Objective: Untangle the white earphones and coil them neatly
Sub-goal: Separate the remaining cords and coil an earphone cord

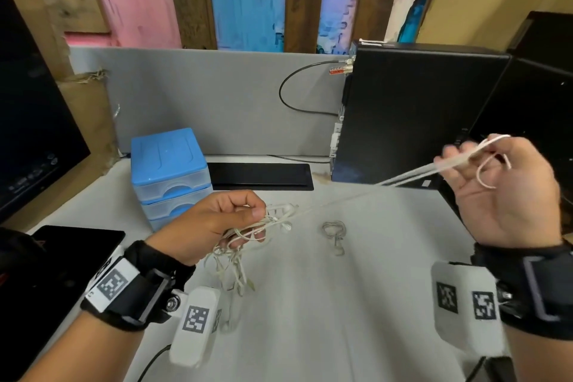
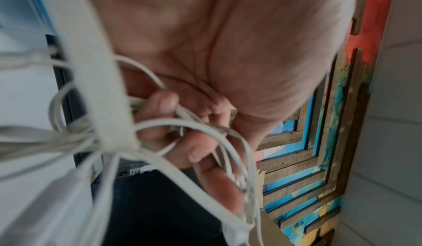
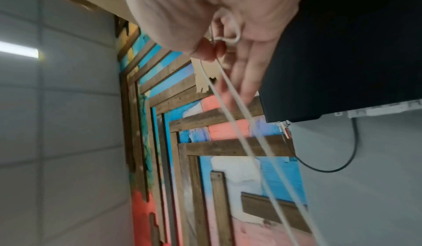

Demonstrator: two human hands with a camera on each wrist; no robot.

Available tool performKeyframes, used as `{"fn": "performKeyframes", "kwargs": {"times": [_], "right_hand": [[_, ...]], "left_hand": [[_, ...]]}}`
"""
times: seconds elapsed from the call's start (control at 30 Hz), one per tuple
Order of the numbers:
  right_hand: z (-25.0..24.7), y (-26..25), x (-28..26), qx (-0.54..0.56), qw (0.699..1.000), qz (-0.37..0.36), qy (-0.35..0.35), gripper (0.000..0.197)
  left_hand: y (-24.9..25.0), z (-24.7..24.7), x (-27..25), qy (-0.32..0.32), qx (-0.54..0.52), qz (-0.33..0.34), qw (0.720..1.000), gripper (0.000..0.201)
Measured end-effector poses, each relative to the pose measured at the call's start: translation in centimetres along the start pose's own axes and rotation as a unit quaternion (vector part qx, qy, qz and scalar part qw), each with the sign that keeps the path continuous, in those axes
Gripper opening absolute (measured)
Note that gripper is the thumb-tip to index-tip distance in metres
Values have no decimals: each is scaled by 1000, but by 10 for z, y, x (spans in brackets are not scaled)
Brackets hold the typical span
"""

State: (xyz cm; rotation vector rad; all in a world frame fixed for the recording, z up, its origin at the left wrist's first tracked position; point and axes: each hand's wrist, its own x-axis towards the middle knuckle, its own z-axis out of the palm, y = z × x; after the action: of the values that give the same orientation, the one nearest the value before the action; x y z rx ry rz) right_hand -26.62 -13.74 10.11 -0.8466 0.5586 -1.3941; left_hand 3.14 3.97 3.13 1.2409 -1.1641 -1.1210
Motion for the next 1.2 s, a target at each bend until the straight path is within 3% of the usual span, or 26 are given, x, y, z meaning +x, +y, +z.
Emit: {"fn": "performKeyframes", "kwargs": {"times": [0.07,0.13,0.2,0.23,0.3,0.37,0.43,0.5,0.57,0.63,0.67,0.7,0.77,0.8,0.87,0.93,1.0,1.13,1.2], "right_hand": [[1,11,1,-101,994,-42,-6,25],[-2,26,1,-303,939,-162,14,21],[-5,35,3,-416,882,-221,26,16],[-4,35,4,-409,889,-204,29,17],[-5,33,6,-329,942,-68,3,22],[-1,30,2,-304,945,75,-98,19],[0,32,-4,-348,904,122,-215,6],[0,36,-12,-358,859,154,-332,25],[4,34,-20,-334,792,219,-462,40],[8,32,-28,-339,736,256,-527,56],[11,32,-32,-351,735,257,-520,64],[15,34,-34,-373,753,232,-490,66],[21,41,-40,-440,803,108,-388,54],[23,46,-43,-467,812,39,-347,48],[28,57,-51,-476,807,-29,-349,38],[32,71,-60,-445,810,-23,-383,19],[34,78,-65,-396,835,-4,-383,6],[38,68,-61,-274,923,-5,-269,17],[37,56,-59,-230,938,7,-259,25]], "left_hand": [[-1,0,0,2,7,-15,1000,25],[0,6,0,-9,24,-29,999,21],[1,14,0,3,50,-38,998,17],[0,17,1,23,61,-38,997,14],[-4,17,6,91,71,-22,993,17],[-11,16,11,167,78,6,983,23],[-14,19,14,206,91,41,974,26],[-12,22,14,210,107,89,968,18],[-7,23,10,194,121,134,964,9],[-3,24,5,164,128,161,965,6],[-1,25,3,152,136,166,965,7],[1,26,1,143,141,170,965,7],[3,30,0,133,142,177,965,8],[5,31,-1,128,137,180,966,8],[7,34,-1,115,121,187,968,7],[8,36,-2,101,115,191,970,8],[9,37,-3,94,115,191,970,8],[11,35,-4,106,119,180,971,11],[12,34,-4,114,112,172,972,12]]}}
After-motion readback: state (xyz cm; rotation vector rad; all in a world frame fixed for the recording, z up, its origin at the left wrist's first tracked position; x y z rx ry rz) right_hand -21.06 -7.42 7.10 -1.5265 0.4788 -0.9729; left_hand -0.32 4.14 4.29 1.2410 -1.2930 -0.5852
